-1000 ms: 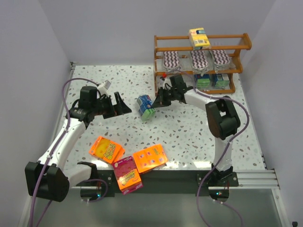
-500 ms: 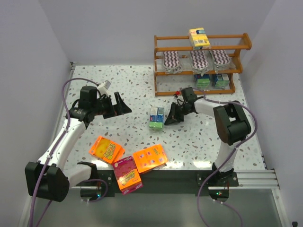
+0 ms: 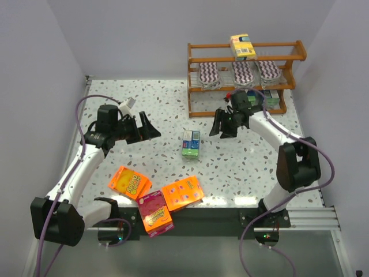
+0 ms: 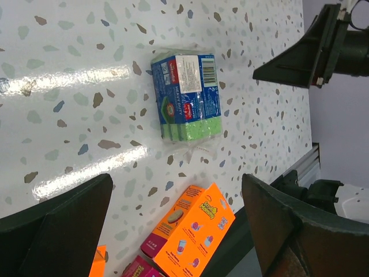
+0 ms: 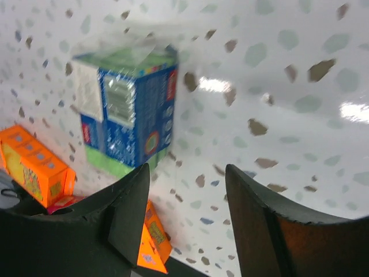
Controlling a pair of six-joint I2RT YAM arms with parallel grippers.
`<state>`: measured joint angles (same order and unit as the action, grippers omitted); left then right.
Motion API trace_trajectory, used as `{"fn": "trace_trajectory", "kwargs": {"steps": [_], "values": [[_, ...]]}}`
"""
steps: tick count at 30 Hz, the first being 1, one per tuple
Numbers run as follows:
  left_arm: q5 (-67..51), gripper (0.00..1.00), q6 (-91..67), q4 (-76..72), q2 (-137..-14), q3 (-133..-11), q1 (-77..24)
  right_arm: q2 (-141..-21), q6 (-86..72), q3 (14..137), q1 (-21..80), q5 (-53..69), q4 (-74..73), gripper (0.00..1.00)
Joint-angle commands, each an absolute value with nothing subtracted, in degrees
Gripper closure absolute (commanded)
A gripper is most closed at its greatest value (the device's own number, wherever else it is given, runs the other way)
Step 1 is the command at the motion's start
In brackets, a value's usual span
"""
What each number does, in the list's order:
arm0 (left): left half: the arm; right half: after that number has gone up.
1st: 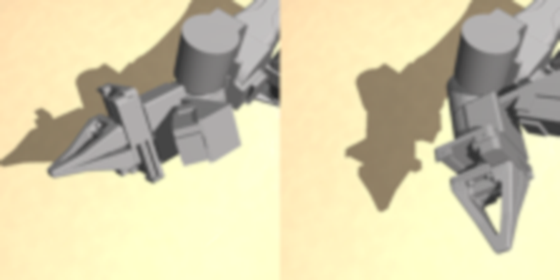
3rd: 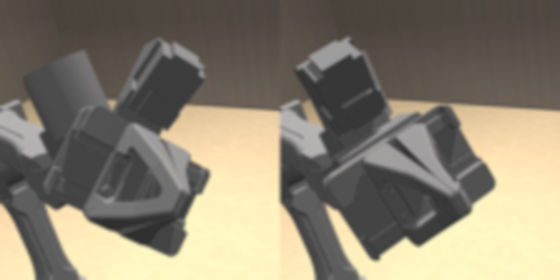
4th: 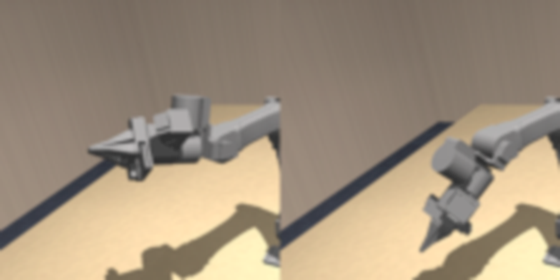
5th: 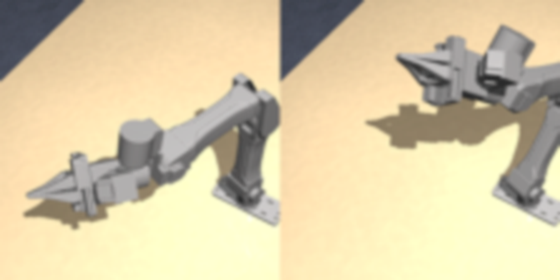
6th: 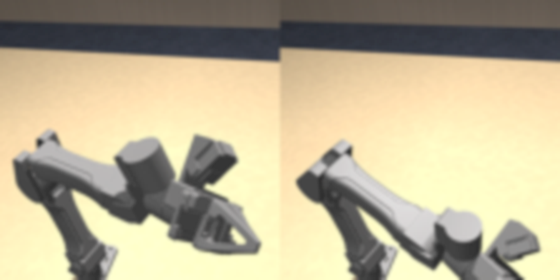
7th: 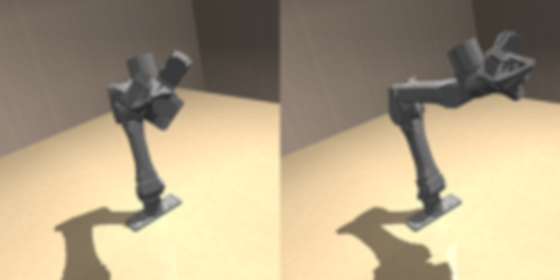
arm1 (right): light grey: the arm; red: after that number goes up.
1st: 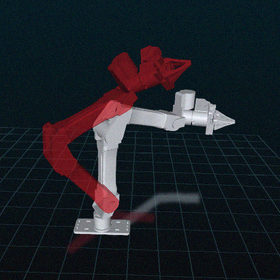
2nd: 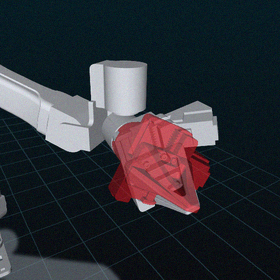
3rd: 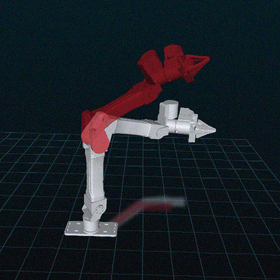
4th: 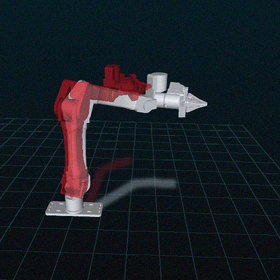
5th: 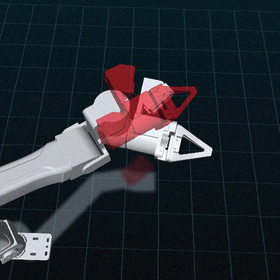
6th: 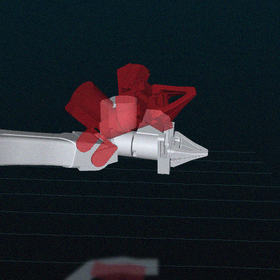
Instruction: Place and organize the cleaning sponges onto the shelf
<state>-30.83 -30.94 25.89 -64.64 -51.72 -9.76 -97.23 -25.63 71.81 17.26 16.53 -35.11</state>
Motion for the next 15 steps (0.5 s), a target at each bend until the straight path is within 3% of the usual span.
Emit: {"fn": "trace_trajectory", "kwargs": {"steps": [1, 3, 7, 9, 15], "values": [[-31.55, 0.00, -31.73, 23.12, -63.90, -52.21, -9.23, -88.10, -26.97, 67.60, 23.26, 21.70, -35.78, 0.42], [-31.46, 0.00, -31.73, 23.03, -63.90, -52.03, -9.23, -85.18, -30.57, 64.62, 26.09, 23.37, -34.11, 0.49], [-31.55, 0.00, -31.64, 23.20, -63.98, -51.59, -9.23, -80.51, -35.68, 63.63, 33.46, 22.77, -29.28, 0.86], [-31.55, 0.00, -31.64, 23.12, -63.90, -51.42, -9.23, -81.73, -36.56, 65.99, 36.20, 21.10, -28.39, 0.98], [-28.66, 0.00, -32.61, 24.52, -61.18, -52.73, -9.23, -95.94, -33.93, 79.59, 44.55, 7.31, -32.25, 1.00]]}}
